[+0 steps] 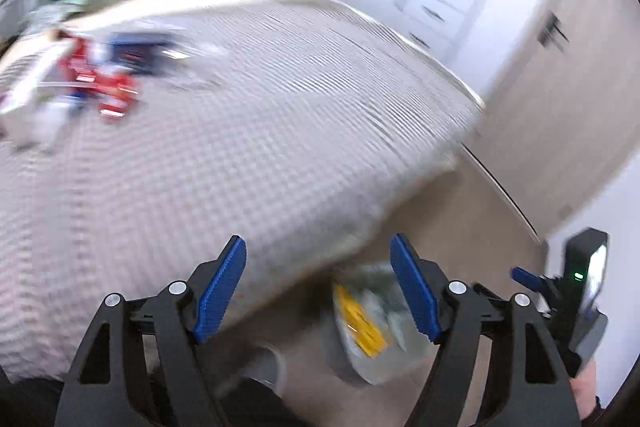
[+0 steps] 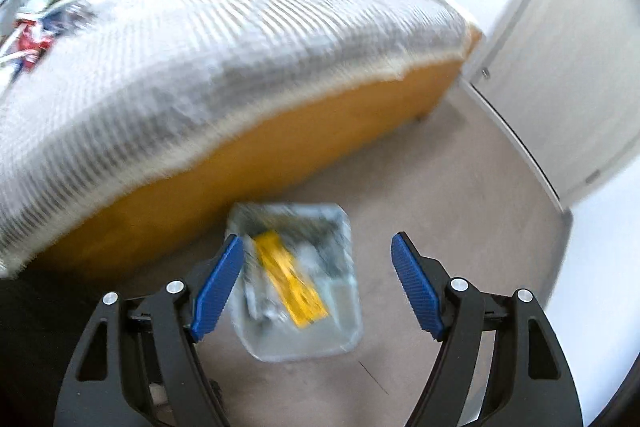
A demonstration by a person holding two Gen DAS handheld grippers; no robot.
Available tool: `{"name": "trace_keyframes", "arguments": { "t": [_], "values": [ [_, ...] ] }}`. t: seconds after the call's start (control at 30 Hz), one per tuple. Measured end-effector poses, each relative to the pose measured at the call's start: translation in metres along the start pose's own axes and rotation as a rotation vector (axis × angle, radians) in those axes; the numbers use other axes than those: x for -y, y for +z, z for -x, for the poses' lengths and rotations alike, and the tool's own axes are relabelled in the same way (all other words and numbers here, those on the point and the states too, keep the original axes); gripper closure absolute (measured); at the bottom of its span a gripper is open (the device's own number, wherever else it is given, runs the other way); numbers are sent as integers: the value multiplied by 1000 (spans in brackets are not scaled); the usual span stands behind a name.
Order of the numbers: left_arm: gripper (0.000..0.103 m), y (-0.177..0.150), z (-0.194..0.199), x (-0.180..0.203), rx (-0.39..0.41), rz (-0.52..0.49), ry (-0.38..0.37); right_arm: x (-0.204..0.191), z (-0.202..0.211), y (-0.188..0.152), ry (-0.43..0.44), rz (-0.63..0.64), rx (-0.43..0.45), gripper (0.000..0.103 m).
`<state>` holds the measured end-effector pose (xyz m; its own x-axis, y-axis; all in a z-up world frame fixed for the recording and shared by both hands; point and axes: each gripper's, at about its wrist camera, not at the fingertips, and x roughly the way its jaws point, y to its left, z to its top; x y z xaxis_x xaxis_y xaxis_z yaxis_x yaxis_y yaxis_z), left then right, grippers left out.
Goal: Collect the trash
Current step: 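Grasp the red snack bag with right tool while left tool grasps a clear straw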
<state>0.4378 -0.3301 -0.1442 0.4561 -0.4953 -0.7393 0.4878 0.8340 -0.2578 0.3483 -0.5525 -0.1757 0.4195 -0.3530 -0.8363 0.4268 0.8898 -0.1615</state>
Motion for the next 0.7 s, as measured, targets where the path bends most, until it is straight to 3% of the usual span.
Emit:
{"name": "trace_keyframes", "arguments": {
  "t": [0.23,0.43,0.53,0.7],
  "values": [
    [31,22,47,-151,122,127,148,-98,19,54,107,153,94,30],
    [31,40,60,-253,143,205,248,-186,8,98,269,217,131,30],
    [31,57,60,-284,140,155,273,-224,0,114,319,257,137,30],
    [31,74,50,-305,117,-43,325,-284,-9,138,395,322,162,30]
  ]
}}
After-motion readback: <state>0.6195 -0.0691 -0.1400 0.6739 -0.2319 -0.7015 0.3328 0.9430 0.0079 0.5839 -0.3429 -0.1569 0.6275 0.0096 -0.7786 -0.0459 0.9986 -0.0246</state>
